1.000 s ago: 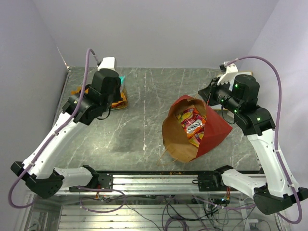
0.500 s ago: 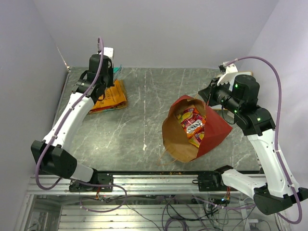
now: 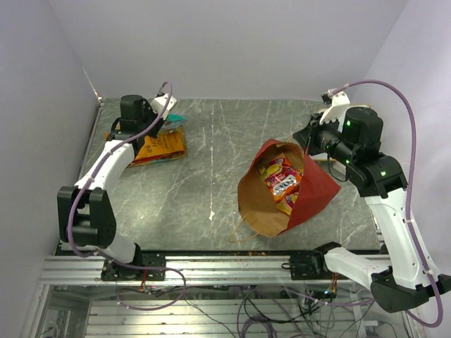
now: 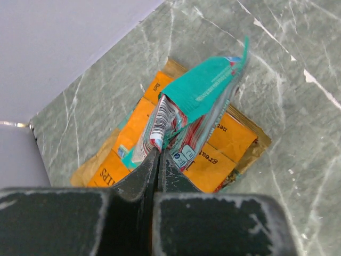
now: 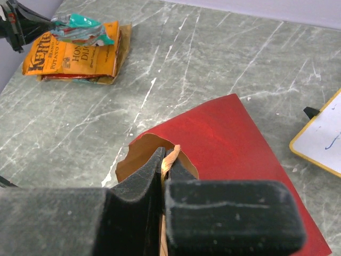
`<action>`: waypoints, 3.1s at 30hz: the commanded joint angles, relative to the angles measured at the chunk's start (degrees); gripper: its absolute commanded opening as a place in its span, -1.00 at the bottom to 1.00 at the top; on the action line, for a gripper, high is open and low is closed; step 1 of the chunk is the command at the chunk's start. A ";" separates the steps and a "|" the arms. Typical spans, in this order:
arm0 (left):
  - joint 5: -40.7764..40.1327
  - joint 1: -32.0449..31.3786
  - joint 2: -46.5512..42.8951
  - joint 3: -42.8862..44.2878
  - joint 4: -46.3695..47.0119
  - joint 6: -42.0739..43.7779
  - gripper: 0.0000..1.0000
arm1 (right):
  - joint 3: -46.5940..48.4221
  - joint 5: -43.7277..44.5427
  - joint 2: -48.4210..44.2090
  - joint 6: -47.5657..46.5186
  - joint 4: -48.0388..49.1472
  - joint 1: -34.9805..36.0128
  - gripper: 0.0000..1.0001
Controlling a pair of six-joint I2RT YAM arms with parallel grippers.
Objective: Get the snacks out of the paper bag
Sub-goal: Place the snack at the center of the board, then take out the snack from the paper bag.
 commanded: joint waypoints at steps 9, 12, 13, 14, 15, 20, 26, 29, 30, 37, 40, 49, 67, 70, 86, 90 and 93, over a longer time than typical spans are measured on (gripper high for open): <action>3.72 1.53 5.15 -0.51 3.90 20.94 -0.86 | 2.99 0.43 1.34 -1.52 -0.44 0.21 -1.00; 3.46 1.79 6.10 -1.61 4.31 22.54 -0.86 | 2.78 -0.14 1.53 -1.45 -0.18 0.18 -1.00; 3.03 1.91 6.37 -2.10 4.81 22.67 -0.86 | 2.71 -0.22 1.62 -1.45 -0.28 0.18 -1.00; 2.66 2.03 6.72 -2.55 5.17 23.00 -0.86 | 2.78 -0.21 1.63 -1.45 -0.33 0.21 -1.00; 2.24 2.06 7.12 -2.77 4.83 23.54 -0.86 | 2.76 -0.30 1.58 -1.45 -0.44 0.19 -1.00; 1.68 2.15 6.26 -5.13 3.92 22.65 -0.86 | 2.10 0.15 0.84 -1.54 -0.42 0.19 -1.00; -3.39 2.64 3.78 -10.15 8.10 16.82 -0.86 | 1.79 0.44 0.54 -1.37 0.06 0.19 -1.00; -7.90 3.36 3.95 -10.64 10.85 10.74 -0.86 | 1.55 0.07 0.51 -1.14 0.29 0.24 -1.00; -9.23 3.46 4.06 -10.70 11.63 9.56 -0.86 | 1.55 -0.10 0.51 -1.10 0.31 0.19 -1.00; -12.18 3.56 4.44 -10.86 13.50 6.32 -0.86 | 1.01 -0.34 0.11 -0.97 0.26 0.18 -1.00; -11.12 3.40 5.12 -9.79 12.43 3.81 -0.86 | 0.46 -0.34 -0.02 -0.71 0.55 0.18 -1.00; -13.47 0.45 4.67 -12.20 11.79 -2.89 -0.86 | -0.12 -0.36 -0.42 -0.39 1.06 0.17 -1.00; -16.47 -1.04 3.96 -10.10 4.90 -6.97 -0.28 | -0.61 0.01 -1.43 -0.12 0.86 0.18 -1.00; -14.53 -0.93 -0.58 -10.94 4.97 -9.32 0.03 | -0.86 -0.02 -1.60 -0.22 0.98 0.18 -1.00; -18.50 -24.04 -34.33 -29.60 15.07 -55.76 0.26 | -2.06 0.30 -2.30 0.19 3.01 0.17 -1.00; -26.94 -37.21 -37.62 -30.34 13.86 -63.45 0.39 | -2.30 0.13 -2.33 0.84 3.47 0.19 -1.00; -34.16 -49.77 -36.71 -30.42 14.90 -62.74 0.45 | -2.41 -0.16 -2.29 1.48 4.16 0.18 -1.00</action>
